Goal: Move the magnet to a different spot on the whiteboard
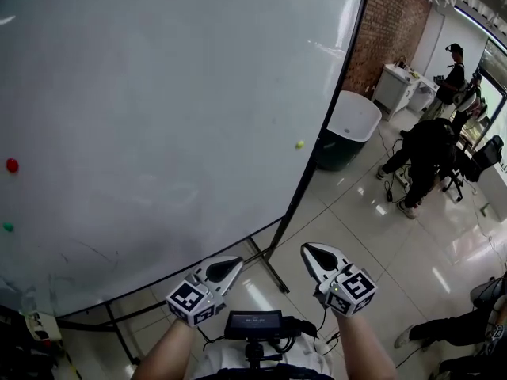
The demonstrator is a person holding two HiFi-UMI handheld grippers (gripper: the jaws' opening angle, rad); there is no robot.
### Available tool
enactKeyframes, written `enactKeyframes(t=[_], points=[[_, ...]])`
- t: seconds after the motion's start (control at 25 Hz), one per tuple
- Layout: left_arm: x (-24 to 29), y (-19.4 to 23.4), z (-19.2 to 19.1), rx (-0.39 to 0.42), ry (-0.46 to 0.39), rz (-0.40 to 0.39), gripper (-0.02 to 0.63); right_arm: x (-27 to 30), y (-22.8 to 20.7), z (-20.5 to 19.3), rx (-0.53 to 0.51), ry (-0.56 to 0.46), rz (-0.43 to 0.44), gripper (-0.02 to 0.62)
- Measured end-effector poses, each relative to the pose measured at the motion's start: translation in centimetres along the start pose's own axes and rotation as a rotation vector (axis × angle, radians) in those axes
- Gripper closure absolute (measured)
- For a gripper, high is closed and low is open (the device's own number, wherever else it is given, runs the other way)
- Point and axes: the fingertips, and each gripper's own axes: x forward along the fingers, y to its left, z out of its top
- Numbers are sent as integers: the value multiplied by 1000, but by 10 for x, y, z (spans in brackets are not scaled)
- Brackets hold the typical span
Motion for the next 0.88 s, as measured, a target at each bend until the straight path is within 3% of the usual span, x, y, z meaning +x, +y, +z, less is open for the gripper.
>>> enactKeyframes(t=[0.28,0.6,0.88], points=[[-19,5,-8,-3,13,50,569,36,-1,25,-171,31,49,568],[-16,-1,-9,61,52,81,569,65,-21,49,-341,35,99,568],[-7,0,-16,58,77,106,569,89,-40,50,-461,149,154,566]])
